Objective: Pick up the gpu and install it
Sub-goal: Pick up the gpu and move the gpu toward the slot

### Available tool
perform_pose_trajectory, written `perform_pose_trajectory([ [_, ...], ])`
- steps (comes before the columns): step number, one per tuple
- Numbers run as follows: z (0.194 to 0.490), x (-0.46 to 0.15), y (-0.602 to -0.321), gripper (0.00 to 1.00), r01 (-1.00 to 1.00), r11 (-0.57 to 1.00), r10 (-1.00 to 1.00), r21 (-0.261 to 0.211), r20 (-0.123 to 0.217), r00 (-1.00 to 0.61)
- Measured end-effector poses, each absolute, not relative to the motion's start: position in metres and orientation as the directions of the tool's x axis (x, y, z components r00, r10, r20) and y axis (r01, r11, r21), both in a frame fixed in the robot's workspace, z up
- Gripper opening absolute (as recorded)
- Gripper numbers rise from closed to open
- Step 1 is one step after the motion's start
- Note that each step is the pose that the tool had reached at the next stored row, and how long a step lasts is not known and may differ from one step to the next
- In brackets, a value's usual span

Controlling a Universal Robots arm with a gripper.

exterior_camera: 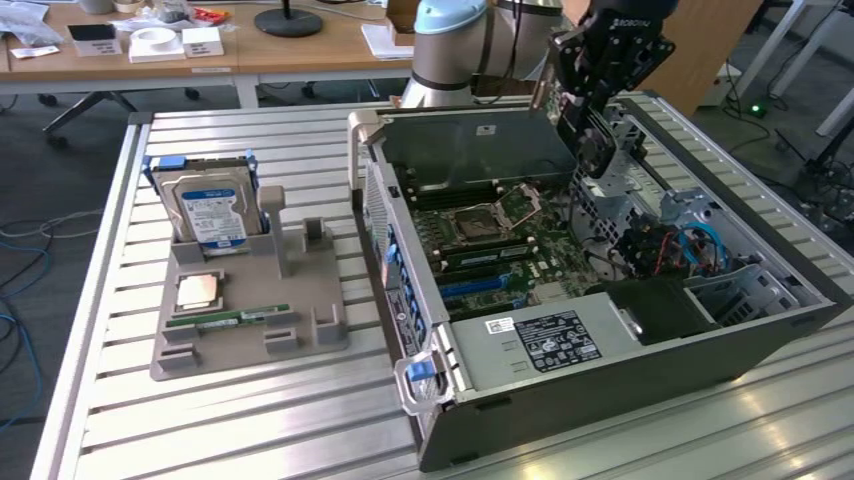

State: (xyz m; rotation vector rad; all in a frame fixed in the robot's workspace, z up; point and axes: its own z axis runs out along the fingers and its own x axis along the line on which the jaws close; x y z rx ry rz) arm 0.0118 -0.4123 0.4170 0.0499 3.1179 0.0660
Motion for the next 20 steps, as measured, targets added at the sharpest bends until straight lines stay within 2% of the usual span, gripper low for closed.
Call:
perform_pose_trajectory([
  [20, 0.417, 0.032, -0.412, 0.26, 0.032, 0.999, 0.033, 0.043, -0.022, -0.999],
])
